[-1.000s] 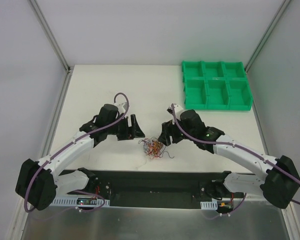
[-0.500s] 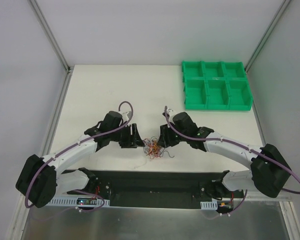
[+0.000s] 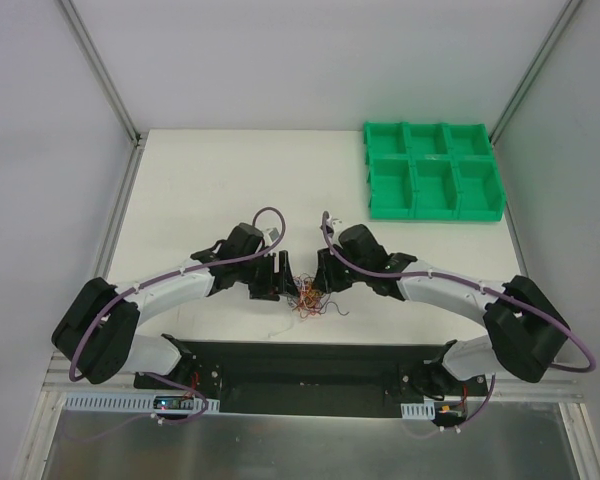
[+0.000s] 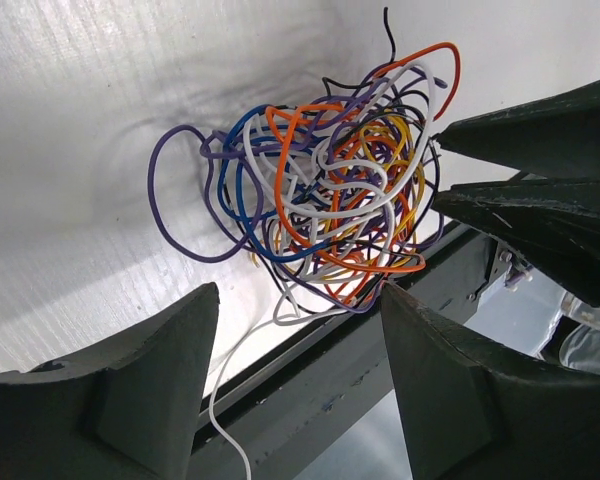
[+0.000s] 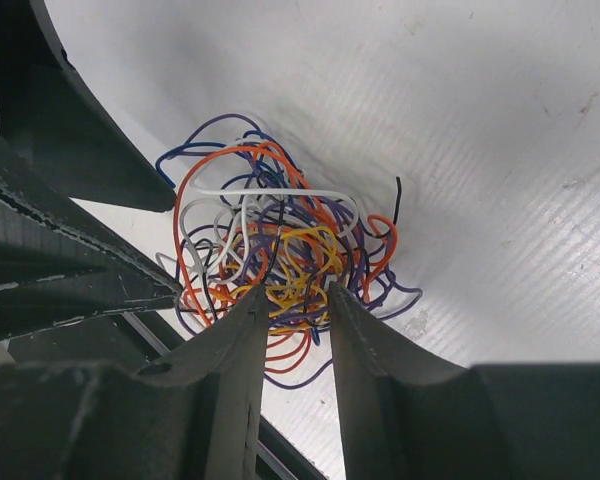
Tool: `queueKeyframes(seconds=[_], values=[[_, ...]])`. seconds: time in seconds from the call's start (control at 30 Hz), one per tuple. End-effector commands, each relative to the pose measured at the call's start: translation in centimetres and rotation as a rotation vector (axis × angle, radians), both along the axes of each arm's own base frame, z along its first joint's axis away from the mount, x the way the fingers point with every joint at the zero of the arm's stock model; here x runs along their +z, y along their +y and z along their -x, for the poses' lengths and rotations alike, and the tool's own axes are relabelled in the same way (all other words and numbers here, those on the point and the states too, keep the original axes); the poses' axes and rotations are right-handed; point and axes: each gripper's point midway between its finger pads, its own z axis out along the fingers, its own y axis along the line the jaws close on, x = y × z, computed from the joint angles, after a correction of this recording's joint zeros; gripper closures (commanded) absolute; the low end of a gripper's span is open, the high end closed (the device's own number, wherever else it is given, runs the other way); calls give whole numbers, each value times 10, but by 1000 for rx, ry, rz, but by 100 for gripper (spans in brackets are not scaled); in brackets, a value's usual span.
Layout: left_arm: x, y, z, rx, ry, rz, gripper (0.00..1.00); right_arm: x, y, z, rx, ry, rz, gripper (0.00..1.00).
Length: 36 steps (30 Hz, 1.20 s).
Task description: Untangle the cables
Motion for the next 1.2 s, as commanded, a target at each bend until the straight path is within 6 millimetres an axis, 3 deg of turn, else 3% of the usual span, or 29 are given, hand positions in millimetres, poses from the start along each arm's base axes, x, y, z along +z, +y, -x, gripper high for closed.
queueKeyframes(seconds=[0.0, 0.2, 0.3, 0.5, 0.67, 0.77, 0.9, 1.07, 1.17], values=[[14, -9, -11, 8, -58, 25, 35, 26, 19, -10, 1, -39, -88, 66], [15, -7, -10, 10, -63, 26, 35, 45, 11, -7, -14, -84, -106, 63], [14, -5, -11, 19, -74, 16, 35, 47, 18, -6, 4, -66, -124, 63], [16, -6, -11, 16, -76, 21, 35, 36, 24, -9, -2, -35, -105, 65], [16, -9, -15, 2, -83, 18, 25, 26, 28, -9, 0, -16, -96, 68], [14, -10, -21, 6, -89, 2, 24, 23, 31, -8, 4, -7, -103, 74], [10, -12, -33, 23, -99, -33, 23, 28, 31, -7, -11, -5, -117, 99], [-5, -21, -44, 17, -56, -67, 21, 69, 24, 3, -11, -60, -210, 99], [-23, -24, -49, 11, -17, -104, 23, 116, 25, 9, 6, -116, -315, 99]])
